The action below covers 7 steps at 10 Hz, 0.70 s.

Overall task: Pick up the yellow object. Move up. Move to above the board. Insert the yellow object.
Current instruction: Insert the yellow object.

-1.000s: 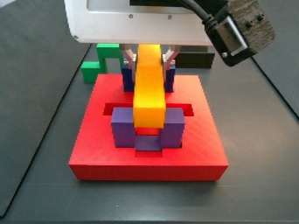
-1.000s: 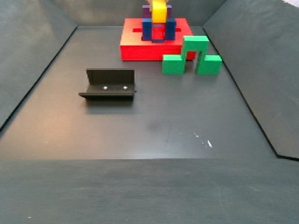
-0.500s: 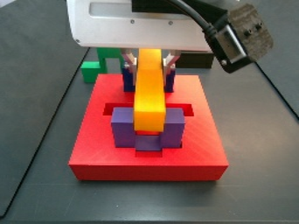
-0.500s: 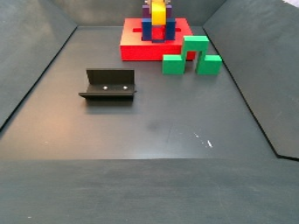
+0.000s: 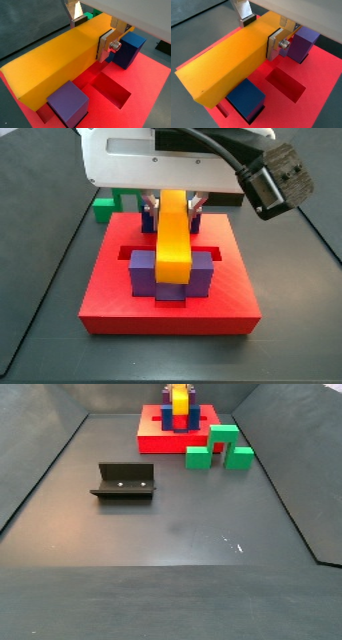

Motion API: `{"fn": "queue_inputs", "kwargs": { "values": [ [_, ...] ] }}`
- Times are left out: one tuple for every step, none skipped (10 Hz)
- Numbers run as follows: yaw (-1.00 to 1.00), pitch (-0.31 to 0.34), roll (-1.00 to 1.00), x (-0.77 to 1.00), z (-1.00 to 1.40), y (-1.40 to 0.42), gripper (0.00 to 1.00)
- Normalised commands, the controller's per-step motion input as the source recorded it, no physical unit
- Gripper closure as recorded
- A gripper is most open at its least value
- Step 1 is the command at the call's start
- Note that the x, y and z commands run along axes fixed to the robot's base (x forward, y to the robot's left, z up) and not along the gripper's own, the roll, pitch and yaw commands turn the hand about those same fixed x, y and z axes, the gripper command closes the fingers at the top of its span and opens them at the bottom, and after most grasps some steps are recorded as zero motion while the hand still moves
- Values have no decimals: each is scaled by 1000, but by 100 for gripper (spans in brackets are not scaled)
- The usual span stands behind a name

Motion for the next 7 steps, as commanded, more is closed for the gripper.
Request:
{"fn": "queue_inputs", "kwargs": {
  "values": [
    [-40,6,24,-54,-209,0,100],
    [-31,3,19,-54,-200,0,100],
    [-17,4,19,-46,-174,0,100],
    [-11,0,0,-91,-191,0,100],
    [-6,0,0,-80,-191,0,100],
    [-6,0,0,-77,-220,0,100],
    [0,0,0,0,-214,-11,100]
  ]
}}
